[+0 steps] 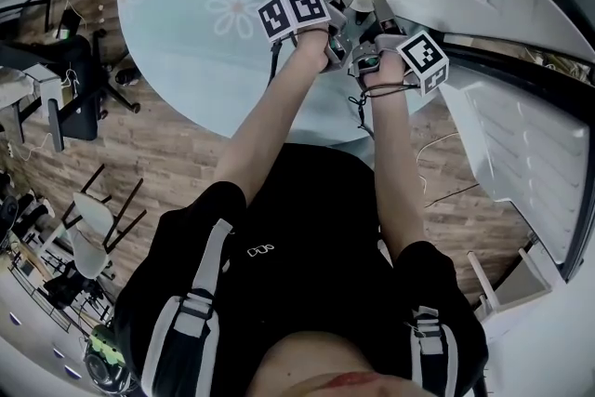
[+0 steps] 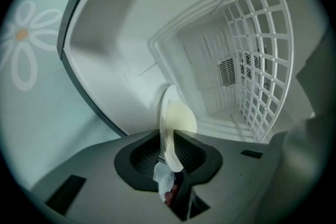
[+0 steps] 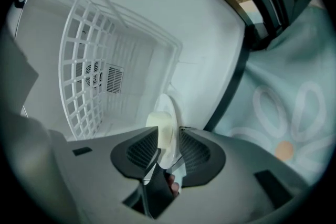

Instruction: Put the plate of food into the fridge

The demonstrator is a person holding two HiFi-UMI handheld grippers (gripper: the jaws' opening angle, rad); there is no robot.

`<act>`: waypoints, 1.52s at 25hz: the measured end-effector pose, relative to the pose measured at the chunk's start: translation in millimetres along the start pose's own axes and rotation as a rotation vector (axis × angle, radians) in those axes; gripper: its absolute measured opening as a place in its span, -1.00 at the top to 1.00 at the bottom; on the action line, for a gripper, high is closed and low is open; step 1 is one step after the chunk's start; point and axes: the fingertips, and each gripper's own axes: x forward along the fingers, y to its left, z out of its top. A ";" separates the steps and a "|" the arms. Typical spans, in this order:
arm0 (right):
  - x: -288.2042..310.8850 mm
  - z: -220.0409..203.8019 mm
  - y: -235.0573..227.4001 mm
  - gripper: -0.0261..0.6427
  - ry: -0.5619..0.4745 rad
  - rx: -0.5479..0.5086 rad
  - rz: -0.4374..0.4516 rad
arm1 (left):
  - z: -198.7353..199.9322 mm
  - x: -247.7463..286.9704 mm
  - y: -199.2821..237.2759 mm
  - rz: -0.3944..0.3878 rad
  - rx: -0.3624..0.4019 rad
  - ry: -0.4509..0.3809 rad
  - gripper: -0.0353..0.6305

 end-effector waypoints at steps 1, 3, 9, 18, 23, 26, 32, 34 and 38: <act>-3.1 2.0 0.4 0.52 -0.007 -0.005 -0.001 | -0.7 -3.2 0.7 0.009 0.006 -0.006 0.60; -11.0 6.5 1.7 0.52 -0.019 -0.016 -0.002 | -1.6 -10.1 -0.4 0.023 0.016 -0.026 0.47; -25.7 5.4 10.2 0.52 -0.040 -0.048 0.000 | 12.8 -35.6 -4.0 0.020 0.035 -0.082 0.31; -75.5 0.0 72.4 0.92 -0.125 -0.425 0.103 | 13.4 -102.2 -58.0 -0.072 0.353 -0.214 0.70; -92.1 -10.1 114.5 0.92 -0.142 -0.675 0.177 | 7.1 -127.0 -90.4 -0.118 0.541 -0.280 0.91; -106.4 -20.0 134.5 0.92 -0.139 -0.822 0.220 | -4.0 -143.1 -107.7 -0.141 0.633 -0.317 0.92; -135.8 -37.6 171.1 0.92 -0.143 -1.096 0.290 | -22.2 -174.8 -147.0 -0.179 0.829 -0.418 0.92; -148.1 -41.1 177.9 0.92 -0.158 -1.167 0.301 | -30.4 -181.2 -156.8 -0.174 0.881 -0.432 0.92; -170.4 -43.5 182.8 0.92 -0.175 -1.261 0.303 | -51.5 -191.0 -169.1 -0.161 0.924 -0.456 0.92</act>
